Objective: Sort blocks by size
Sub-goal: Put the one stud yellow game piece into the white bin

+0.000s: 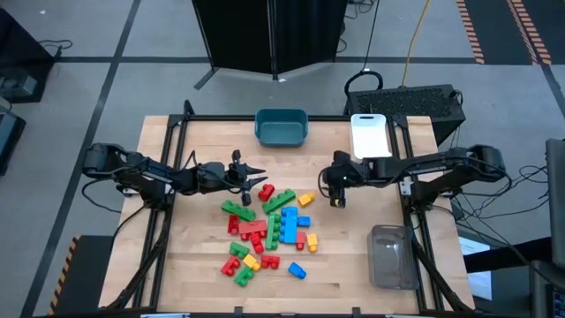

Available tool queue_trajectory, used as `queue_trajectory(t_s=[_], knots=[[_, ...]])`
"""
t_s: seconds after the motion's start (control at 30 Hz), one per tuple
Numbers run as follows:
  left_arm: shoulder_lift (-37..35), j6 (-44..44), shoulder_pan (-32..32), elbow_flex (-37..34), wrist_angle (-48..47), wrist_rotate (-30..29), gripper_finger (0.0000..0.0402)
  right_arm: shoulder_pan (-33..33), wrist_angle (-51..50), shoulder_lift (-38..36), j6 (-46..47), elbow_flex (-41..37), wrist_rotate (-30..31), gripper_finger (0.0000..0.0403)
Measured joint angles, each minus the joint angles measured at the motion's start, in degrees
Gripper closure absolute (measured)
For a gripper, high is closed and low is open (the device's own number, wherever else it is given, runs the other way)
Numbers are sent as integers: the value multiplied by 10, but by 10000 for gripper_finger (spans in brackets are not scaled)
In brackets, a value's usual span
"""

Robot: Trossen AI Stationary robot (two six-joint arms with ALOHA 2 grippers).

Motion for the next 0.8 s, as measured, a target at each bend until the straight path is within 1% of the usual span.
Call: queue_trajectory(t_s=[0.1,0.23,0.37,0.53,0.6,0.8], knots=[[0,0,0,0,0,-1,315,-3,-7,10,19,-4,-47,200],[0,0,0,0,-1,-1,315,-3,-33,57,36,-22,-63,200],[0,-1,0,0,-3,-1,315,-2,-52,106,37,-23,-77,200],[0,-1,0,0,-3,-1,315,-2,-45,118,24,-22,-78,200],[0,0,0,0,-1,-1,315,-2,-31,113,17,-24,-78,200],[0,0,0,0,0,-1,315,-2,73,111,-14,-24,-83,200]])
